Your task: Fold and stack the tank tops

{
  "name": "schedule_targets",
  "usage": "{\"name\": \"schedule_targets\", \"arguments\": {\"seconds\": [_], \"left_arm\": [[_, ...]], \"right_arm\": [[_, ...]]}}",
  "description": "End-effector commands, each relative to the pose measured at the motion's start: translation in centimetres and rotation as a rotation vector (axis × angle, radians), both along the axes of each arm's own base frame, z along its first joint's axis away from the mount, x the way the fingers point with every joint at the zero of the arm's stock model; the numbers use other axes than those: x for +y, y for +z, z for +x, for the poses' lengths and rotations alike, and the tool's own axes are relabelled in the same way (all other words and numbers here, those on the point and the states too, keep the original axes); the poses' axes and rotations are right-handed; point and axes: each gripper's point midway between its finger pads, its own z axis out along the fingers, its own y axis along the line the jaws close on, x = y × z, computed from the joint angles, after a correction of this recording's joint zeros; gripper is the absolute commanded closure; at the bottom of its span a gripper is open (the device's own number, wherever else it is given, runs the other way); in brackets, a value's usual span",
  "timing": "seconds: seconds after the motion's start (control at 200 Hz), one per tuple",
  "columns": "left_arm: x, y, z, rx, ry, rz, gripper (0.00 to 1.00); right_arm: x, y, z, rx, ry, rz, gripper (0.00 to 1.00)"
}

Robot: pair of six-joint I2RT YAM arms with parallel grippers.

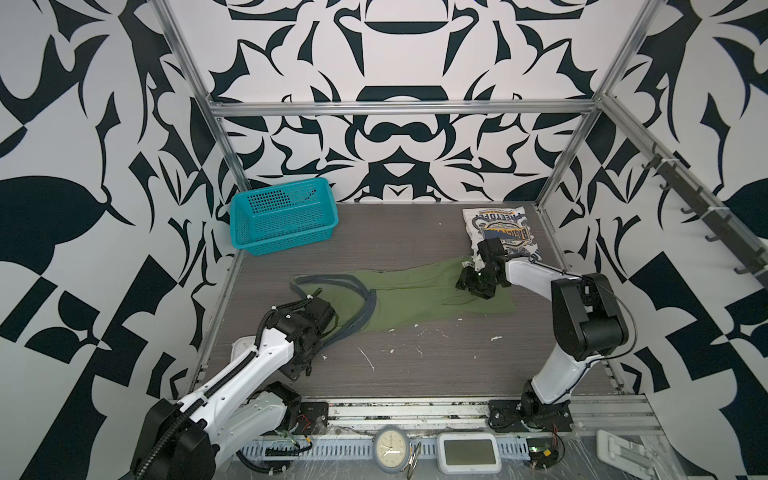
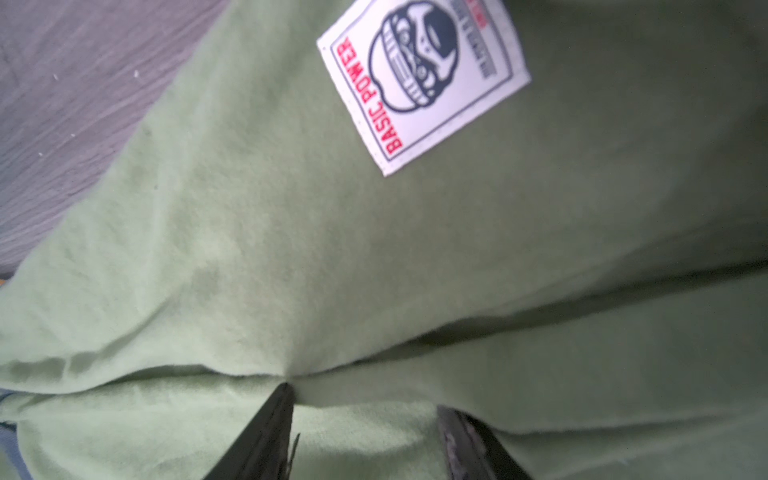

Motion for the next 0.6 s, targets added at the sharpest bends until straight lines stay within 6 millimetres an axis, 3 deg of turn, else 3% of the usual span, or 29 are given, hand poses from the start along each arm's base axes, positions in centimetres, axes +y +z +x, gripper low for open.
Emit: {"name": "schedule_targets", "arguments": {"seconds": [0.0, 0.155, 0.385, 0.595], "left_arm": [[-1.0, -1.2, -0.2, -0.001, 0.094, -0.065, 0.4], [-2.6, -2.3, 1.8, -0.043, 0.076, -0.12, 0.4], [-2.0, -2.6, 3.3, -0.075, 0.064, -0.048, 0.41], [-1.2, -2.8, 5.6, -0.094, 0.048, -0.023, 0.57]], "right_arm": [[-0.4, -2.2, -2.5, 0.097, -0.002, -0.016, 0.42], [-0.2, -2.4, -2.6, 0.102, 0.004, -0.005, 0.42], [-0.1, -2.7, -2.7, 0.111, 0.005, 0.002, 0.42], [0.0, -2.7, -2.6, 0.109, 0.008, 0.003, 0.43]]}}
